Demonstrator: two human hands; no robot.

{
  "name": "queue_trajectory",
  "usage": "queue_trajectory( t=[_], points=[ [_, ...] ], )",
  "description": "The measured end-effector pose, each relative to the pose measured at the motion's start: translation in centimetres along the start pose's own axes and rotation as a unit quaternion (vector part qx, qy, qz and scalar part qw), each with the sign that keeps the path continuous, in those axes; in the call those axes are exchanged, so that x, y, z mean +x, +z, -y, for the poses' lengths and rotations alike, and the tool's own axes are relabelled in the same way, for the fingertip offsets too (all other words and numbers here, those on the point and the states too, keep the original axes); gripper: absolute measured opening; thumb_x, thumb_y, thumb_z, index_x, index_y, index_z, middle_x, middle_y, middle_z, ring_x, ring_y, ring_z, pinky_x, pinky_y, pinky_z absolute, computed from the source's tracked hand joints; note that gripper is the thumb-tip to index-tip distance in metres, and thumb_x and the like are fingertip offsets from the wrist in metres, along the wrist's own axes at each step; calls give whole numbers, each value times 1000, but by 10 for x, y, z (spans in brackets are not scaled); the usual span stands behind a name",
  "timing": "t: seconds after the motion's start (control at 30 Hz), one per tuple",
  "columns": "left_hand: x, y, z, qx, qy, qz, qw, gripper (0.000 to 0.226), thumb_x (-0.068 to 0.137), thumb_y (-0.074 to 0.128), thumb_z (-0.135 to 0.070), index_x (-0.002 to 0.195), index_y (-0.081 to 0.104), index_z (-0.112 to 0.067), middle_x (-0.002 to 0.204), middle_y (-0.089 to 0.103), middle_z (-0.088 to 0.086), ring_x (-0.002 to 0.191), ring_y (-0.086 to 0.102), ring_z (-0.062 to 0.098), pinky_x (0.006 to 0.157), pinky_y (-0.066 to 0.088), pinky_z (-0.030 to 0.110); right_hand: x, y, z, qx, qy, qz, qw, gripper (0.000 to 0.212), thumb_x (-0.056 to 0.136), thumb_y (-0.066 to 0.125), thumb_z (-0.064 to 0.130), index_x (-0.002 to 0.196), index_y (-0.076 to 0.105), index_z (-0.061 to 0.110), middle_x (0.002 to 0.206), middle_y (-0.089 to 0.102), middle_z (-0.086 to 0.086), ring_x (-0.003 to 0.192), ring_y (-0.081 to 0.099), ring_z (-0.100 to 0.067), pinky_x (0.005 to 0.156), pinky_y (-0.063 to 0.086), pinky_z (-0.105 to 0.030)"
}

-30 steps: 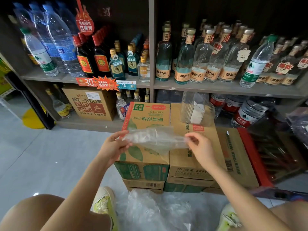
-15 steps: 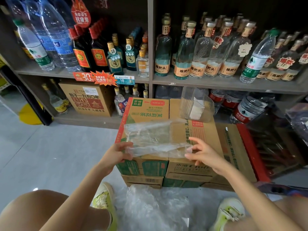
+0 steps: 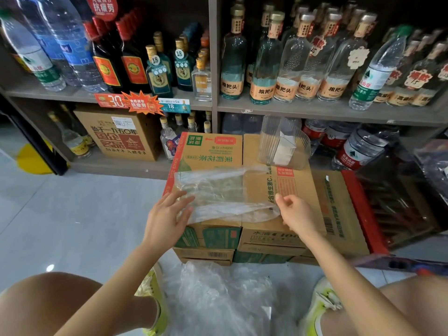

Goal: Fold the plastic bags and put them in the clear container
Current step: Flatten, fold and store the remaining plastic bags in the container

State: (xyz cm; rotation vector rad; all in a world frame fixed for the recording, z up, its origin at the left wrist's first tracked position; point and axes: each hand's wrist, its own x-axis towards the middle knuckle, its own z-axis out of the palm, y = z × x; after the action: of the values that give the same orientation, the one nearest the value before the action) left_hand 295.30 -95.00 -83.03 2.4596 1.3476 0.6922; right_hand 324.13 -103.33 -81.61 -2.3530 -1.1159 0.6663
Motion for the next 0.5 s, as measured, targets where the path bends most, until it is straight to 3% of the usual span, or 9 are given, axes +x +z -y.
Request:
queue_trajectory(
  t=[0.03, 0.1, 0.2, 0.27, 0.37, 0.5],
  points=[
    [3, 6, 1, -6, -2, 9, 1000, 49, 95, 35, -40, 119, 68, -15, 128, 63, 7, 121, 56, 31, 95, 47, 42, 0, 2, 0, 5, 14, 3, 1000, 42, 96, 40, 53, 98, 61, 16, 75, 66, 0, 68, 65, -22, 65, 57, -40],
    [10, 18, 1, 0, -18, 46, 999, 61, 97, 21, -46, 139, 51, -14, 147, 41, 3, 141, 31, 25, 114, 27, 41, 2, 6, 1, 74, 30, 26, 996, 33, 96, 48, 45, 99, 61, 14, 75, 67, -3, 61, 62, -19, 55, 53, -33],
    [13, 36, 5, 48, -25, 103, 993, 78, 90, -5, -58, 152, 16, -15, 152, 6, -4, 143, -2, 13, 117, -6, 28, 4, 6, 6, 209, 70, 58, 974, 20, 93, 60, 17, 111, 61, 8, 86, 66, -6, 59, 58, -13, 44, 44, -22],
    [9, 43, 12, 66, -24, 120, 990, 80, 88, -13, -62, 150, 3, -14, 155, 2, -1, 143, -7, 15, 116, -10, 26, 6, 3, 8, 268, 78, 59, 958, 26, 89, 62, 4, 114, 60, 6, 89, 66, -7, 62, 57, -14, 46, 45, -21],
    [3, 45, 21, 70, -2, 126, 990, 77, 90, -14, -63, 148, 1, -15, 156, 1, 2, 146, -5, 21, 117, -10, 27, 8, -6, 8, 327, 63, 45, 942, 30, 86, 63, -3, 116, 58, 3, 82, 66, -11, 63, 59, -15, 49, 49, -21],
    [2, 45, 21, 53, 3, 125, 991, 76, 90, -12, -64, 148, 1, -19, 156, -3, 1, 146, -8, 20, 116, -12, 25, 3, -11, 3, 212, 64, 62, 973, 27, 93, 59, 23, 114, 56, 6, 83, 67, -10, 60, 62, -15, 47, 50, -22]
  ],
)
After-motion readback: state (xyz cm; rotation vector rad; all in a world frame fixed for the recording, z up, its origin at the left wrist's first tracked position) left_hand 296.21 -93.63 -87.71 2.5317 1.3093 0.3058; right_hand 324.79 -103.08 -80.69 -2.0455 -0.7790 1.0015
